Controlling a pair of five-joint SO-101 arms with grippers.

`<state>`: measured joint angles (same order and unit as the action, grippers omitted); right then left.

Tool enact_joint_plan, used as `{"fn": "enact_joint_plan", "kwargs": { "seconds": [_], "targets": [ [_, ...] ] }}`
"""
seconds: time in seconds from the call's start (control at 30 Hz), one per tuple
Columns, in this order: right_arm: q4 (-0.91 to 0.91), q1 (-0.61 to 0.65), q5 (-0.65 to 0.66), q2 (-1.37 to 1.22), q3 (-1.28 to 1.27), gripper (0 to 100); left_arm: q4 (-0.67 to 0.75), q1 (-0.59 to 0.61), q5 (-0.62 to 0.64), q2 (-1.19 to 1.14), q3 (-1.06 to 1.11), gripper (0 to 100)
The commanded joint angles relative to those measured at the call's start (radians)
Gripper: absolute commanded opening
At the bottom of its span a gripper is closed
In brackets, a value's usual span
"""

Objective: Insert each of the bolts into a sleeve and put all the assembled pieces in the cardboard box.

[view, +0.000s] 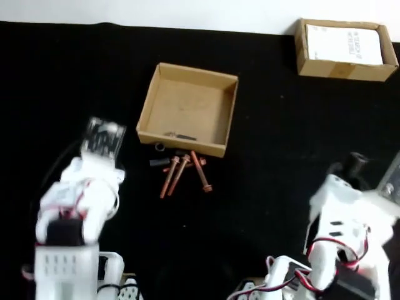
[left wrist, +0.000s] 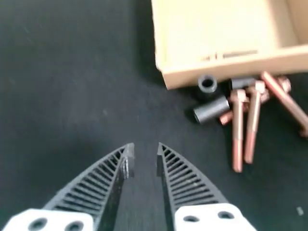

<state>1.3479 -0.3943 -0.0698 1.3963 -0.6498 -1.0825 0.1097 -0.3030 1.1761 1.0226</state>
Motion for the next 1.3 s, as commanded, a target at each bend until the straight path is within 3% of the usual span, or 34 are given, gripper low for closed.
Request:
{"fn": "enact_joint_plan", "kwargs": {
  "seconds": [0.0,0.17,0.3,0.63,0.9,1.27],
  "targets": [
    [-0.145,-0.153,0.012,0.127,-0.162,0.6,-0.094,-0.035,-0.029,-0.367,-0.314,10],
    [-0.306,-0.300,0.014,0.320,-0.397,0.6,-0.285,-0.174,-0.298,-0.757,-0.679,10],
    [-0.415,-0.394,0.014,0.440,-0.568,0.6,-0.373,-0.283,-0.407,-0.952,-0.909,10],
    [-0.756,-0.541,0.014,0.437,-0.872,0.6,-0.600,-0.561,-0.611,-1.374,-1.311,10],
    [-0.816,-0.573,0.015,0.437,-0.975,0.6,-0.675,-0.670,-0.850,-1.672,-1.529,10],
    [-0.816,-0.564,0.017,0.437,-0.981,0.6,-0.672,-0.677,-1.115,-1.850,-1.673,10]
  ]
}}
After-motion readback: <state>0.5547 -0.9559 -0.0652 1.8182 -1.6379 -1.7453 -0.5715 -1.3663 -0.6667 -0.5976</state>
